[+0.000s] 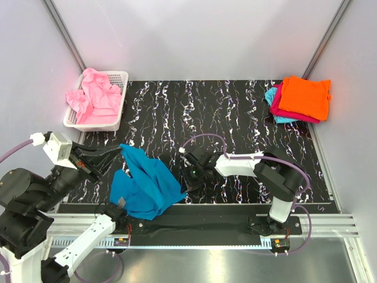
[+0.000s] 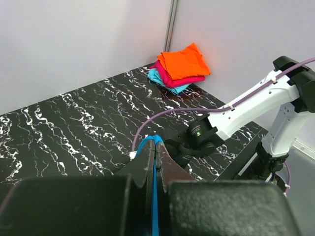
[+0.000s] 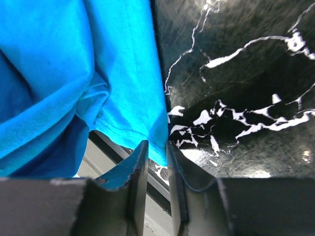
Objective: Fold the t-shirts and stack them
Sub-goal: Flatten the tshirt out
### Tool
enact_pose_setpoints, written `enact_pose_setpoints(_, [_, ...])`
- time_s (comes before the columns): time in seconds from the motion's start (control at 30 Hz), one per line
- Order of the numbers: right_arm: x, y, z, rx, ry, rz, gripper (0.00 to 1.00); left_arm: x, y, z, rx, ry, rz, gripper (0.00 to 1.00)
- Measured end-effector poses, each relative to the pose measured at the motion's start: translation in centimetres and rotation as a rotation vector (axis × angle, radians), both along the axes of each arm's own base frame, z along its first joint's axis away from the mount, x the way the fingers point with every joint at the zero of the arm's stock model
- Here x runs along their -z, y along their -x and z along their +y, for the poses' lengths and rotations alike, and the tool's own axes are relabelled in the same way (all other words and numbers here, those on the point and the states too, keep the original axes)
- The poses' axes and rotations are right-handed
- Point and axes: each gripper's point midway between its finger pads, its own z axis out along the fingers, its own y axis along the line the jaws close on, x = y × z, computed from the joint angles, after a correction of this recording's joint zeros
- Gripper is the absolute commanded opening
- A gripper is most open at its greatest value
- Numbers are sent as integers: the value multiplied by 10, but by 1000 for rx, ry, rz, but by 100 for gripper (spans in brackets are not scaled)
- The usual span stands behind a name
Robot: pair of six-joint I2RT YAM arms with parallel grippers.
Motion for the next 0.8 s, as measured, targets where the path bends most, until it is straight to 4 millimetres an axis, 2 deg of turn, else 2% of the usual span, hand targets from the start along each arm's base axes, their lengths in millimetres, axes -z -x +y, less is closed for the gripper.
enact_pose_setpoints(0.17, [2,9,3,-27,9,14,18,0,-2,2,-13,-1,0,0])
enact_pose_setpoints(0.2, [3,11,5,-36,7,19,3,0,-2,2,-15,-1,0,0])
enact_pose_setpoints(0.23, [3,13,5,-48,9,21,0,0,-2,2,-16,-1,0,0])
enact_pose_setpoints(0.47, [4,14,3,-42,46,14,0,2,-6,6,-48,-2,7,0])
enact_pose_setpoints(0.6, [-3,-2,-25,26,183,-102,0,4,-13,14,-107,-1,18,0])
enact_pose_setpoints(0.67, [-22,-15,-46,74,258,-191,0,5,-17,20,-151,1,26,0])
enact_pose_setpoints(0.73, [-53,-29,-61,117,290,-283,0,7,-21,25,-192,6,40,0])
enact_pose_setpoints(0.8, [-101,-50,-71,182,274,-397,0,11,-27,34,-251,12,65,0])
